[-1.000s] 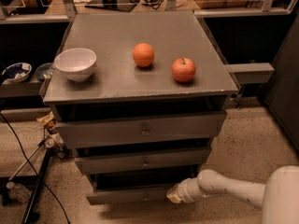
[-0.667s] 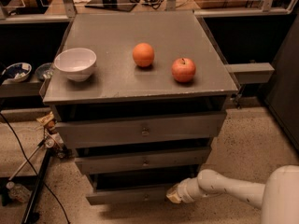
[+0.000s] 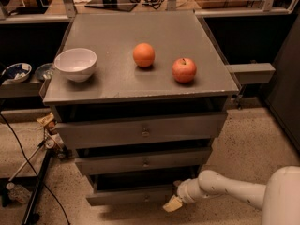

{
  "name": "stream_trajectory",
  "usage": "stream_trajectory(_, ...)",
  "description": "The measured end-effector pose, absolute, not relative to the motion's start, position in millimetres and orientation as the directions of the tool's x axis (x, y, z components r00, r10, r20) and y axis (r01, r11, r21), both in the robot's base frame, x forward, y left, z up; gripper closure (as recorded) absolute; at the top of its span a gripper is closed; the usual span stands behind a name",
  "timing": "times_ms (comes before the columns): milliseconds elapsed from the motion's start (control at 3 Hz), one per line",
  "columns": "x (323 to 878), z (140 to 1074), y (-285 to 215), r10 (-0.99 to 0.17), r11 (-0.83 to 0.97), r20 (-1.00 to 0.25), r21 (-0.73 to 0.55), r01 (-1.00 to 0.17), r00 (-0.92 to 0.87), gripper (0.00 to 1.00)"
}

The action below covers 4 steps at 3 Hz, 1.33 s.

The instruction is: Open bottom drawer

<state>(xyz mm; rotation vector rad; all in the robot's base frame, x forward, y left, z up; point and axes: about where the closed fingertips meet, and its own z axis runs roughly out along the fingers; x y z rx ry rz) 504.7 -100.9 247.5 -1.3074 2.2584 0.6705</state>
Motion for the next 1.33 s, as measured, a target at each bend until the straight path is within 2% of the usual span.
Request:
stream_trajectory(333,507,246,-100,-0.672,0.432,-0.589,0.18,-0.884,-0.449,0.0)
stream_trajectory(1333,536,219,-85,-0.734,0.407,-0.534,0.149,-0.901,-0.42,0.0)
